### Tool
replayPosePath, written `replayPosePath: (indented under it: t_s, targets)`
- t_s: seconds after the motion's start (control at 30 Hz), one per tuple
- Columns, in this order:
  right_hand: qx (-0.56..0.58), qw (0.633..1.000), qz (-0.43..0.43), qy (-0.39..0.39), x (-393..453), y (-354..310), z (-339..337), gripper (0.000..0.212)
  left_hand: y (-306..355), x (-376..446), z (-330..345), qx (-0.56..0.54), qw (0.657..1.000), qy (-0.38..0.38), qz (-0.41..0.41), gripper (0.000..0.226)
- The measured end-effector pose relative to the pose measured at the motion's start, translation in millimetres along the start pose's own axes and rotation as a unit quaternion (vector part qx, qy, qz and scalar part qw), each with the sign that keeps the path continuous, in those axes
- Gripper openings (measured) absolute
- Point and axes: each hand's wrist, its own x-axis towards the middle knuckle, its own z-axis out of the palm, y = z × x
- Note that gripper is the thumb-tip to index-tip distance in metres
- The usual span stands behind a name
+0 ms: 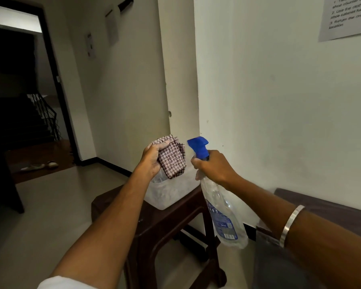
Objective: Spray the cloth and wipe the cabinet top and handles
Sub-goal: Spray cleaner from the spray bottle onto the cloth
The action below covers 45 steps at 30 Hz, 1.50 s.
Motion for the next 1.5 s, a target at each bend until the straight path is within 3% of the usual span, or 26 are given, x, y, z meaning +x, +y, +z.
replayPosePath:
  t_s: [0.7,0.9,1.13,1.5]
  targets:
    - [-0.047,0.999,0.012,0.008,-1.0,19.6,3.1,0.019,5.2,-5.2,-0.2,-0.009,1.000,0.001,0.008,0.049]
    - [-0.018,0.998,0.018,-0.064,-17.1,18.9,6.1,0.030,3.3,-3.7,-0.9,-0.009,1.000,0.007,0.012,0.047]
    - [-0.030,0.994,-0.010,-0.101,-30.2,10.6,17.8,0.022,-0.1,-5.0,-0.2,-0.015,1.000,0.016,0.007,0.049]
    - [-0.023,0.999,-0.015,-0.038,-6.3,-4.1,12.8,0.025,0.4,-6.7,-2.5,-0.020,1.000,0.016,0.010,0.045]
